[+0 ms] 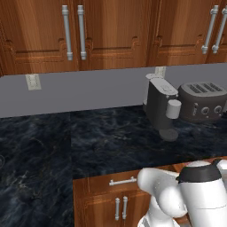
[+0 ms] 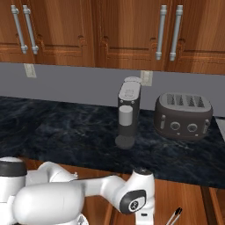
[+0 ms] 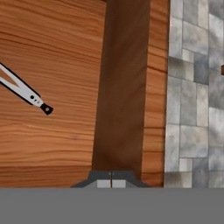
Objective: Take the tongs from the drawer on the right and place them on the dining counter next to the tray containing the kebab skewer.
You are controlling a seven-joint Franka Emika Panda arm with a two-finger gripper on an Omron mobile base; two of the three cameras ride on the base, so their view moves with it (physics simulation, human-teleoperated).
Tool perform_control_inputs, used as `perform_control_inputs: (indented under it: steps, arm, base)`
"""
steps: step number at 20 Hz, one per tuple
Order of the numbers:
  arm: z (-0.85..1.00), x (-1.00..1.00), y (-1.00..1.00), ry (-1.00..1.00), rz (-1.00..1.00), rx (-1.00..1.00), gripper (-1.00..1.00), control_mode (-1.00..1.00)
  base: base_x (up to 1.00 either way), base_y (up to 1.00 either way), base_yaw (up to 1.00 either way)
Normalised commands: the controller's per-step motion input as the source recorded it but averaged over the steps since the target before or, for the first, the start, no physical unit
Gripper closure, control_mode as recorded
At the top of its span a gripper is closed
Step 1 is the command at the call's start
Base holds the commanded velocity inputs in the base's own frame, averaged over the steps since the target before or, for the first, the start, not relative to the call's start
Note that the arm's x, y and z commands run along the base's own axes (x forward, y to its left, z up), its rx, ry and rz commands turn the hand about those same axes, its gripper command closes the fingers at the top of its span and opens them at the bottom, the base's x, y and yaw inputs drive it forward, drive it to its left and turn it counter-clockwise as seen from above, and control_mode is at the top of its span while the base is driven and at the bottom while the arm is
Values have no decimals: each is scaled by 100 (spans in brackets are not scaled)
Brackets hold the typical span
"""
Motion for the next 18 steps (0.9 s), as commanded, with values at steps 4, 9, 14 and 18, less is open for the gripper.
perform_control_inputs:
  steps: [4, 9, 14, 18]
  arm:
    - [44, 0, -7, 0, 3, 1, 100, -100]
    - [26, 0, -1, 0, 7, 4, 100, -100]
    - [12, 1, 0, 0, 5, 8, 100, -100]
    - [26, 16, -2, 0, 1, 12, 100, -100]
  base:
    - [0, 0, 0]
    - [0, 0, 0]
    - [0, 0, 0]
    - [0, 0, 0]
